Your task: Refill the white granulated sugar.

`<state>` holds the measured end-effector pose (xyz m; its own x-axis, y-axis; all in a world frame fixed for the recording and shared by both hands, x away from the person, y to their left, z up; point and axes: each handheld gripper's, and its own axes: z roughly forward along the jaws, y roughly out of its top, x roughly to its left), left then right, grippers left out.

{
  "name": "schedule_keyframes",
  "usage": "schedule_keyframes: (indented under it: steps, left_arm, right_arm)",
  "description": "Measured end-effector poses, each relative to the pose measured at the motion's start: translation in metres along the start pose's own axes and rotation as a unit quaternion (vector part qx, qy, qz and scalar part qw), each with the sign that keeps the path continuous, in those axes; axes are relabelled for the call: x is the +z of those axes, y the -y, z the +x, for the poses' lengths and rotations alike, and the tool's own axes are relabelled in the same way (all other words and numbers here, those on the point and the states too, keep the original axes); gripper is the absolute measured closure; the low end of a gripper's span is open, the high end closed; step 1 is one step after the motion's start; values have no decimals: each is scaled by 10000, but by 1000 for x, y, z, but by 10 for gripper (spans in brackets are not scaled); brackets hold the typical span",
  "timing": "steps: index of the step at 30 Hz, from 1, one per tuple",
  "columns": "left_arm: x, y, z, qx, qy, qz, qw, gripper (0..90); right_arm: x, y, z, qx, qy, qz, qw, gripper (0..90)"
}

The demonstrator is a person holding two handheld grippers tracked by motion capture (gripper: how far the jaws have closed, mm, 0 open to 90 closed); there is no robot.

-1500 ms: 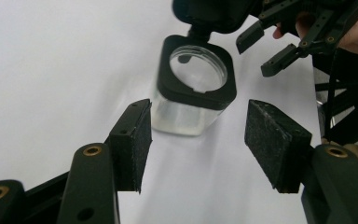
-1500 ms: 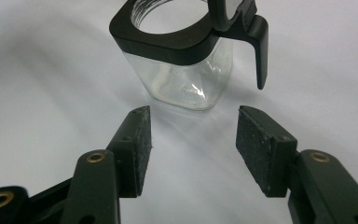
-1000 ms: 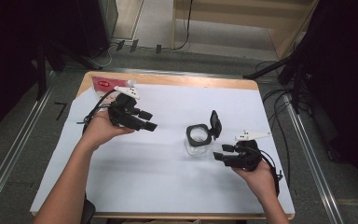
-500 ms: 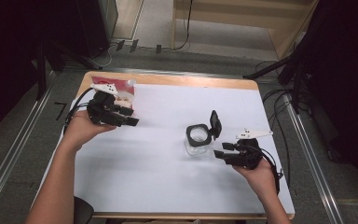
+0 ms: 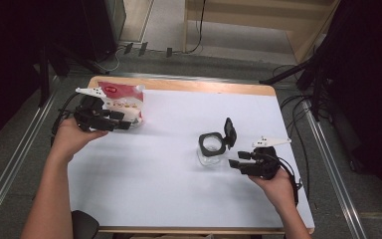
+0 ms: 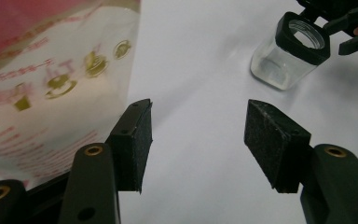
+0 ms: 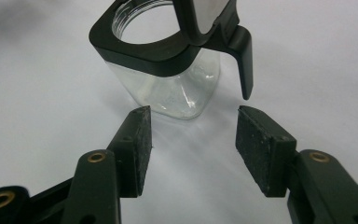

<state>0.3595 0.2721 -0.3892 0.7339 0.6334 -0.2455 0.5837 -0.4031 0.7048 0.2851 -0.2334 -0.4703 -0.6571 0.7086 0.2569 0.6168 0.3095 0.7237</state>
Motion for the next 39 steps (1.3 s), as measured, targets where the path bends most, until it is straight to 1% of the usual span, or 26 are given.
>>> schedule_keyframes:
  steps: [2,4,5,6,7,10,11,13,15,17,18,19,21,23,24,27,29,30,31,32,33,34,35,37,38,39]
  left_arm:
    - [-6,3,4,-78,-26,-70,9999,425]
    - [-12,6,8,-149,-121,-129,9997,418]
    - [-14,8,11,-167,-123,-155,9997,409]
    - [-17,9,14,-232,-163,-153,9995,389]
    - [-20,12,18,-252,-265,-214,9991,381]
    - [-23,13,21,-291,-280,-261,9988,381]
    - [-25,14,24,-317,-385,-287,9983,380]
    - [-27,14,26,-317,-399,-276,9983,380]
    - [-31,16,30,-356,-499,-290,9977,382]
    - [-32,17,31,-369,-496,-306,9976,395]
    - [-34,18,32,-345,-561,-316,9973,395]
    - [-35,18,33,-361,-686,-372,9963,393]
    - [-38,17,38,-416,-721,-406,9957,385]
    - [-39,15,45,-403,-751,-498,9951,376]
    - [-39,15,45,-403,-751,-498,9951,375]
    - [-38,12,54,-447,-835,-428,9946,365]
    - [-36,10,58,-475,-819,-464,9944,360]
    - [-33,9,62,-468,-814,-541,9941,354]
    - [-31,8,64,-469,-766,-542,9945,346]
    - [-30,6,66,-484,-771,-515,9945,343]
    - [-27,5,68,-406,-792,-522,9947,343]
    - [-25,4,69,-345,-763,-520,9951,343]
    - [-23,3,71,-275,-688,-588,9955,343]
    - [-21,0,74,-270,-651,-563,9959,342]
    - [-20,-1,74,-301,-652,-589,9957,341]
    - [-19,-2,75,-298,-584,-600,9960,338]
  right_arm:
    - [2,-1,1,-3,-27,19,10000,458]
    - [3,-2,1,-33,-47,36,10000,457]
    - [3,-2,2,-35,-58,44,10000,456]
    - [4,-2,2,-34,-62,52,10000,455]
    - [6,-2,1,-46,-90,53,9999,453]
    - [7,-2,1,-73,-117,67,9999,453]
    - [8,-2,1,-82,-126,79,9999,453]
    - [8,-2,1,-85,-124,84,9999,453]
    - [8,-2,1,-84,-106,82,9999,453]
    - [7,-1,1,-76,-86,87,9999,454]
    - [7,-1,1,-76,-86,87,9999,454]
    - [6,-1,0,-62,-81,64,9999,455]
    - [6,0,0,-49,-83,60,9999,455]
    - [4,2,-1,-28,-60,94,9999,456]
    - [4,2,-1,-28,-60,94,9999,456]
    - [3,3,-1,-3,-26,81,10000,456]
    - [2,4,-2,9,-8,80,10000,456]
    - [1,5,-2,31,-3,90,10000,456]
    - [1,6,-3,42,10,84,10000,456]
    - [1,6,-3,71,26,104,9999,457]
    - [1,7,-3,75,27,104,9999,457]
    - [1,7,-3,57,31,102,9999,457]
    - [1,8,-3,79,35,119,9999,457]
    - [0,10,-2,93,39,121,9999,457]
    - [0,11,-2,97,65,119,9999,457]
    - [-1,11,-2,93,71,121,9999,458]
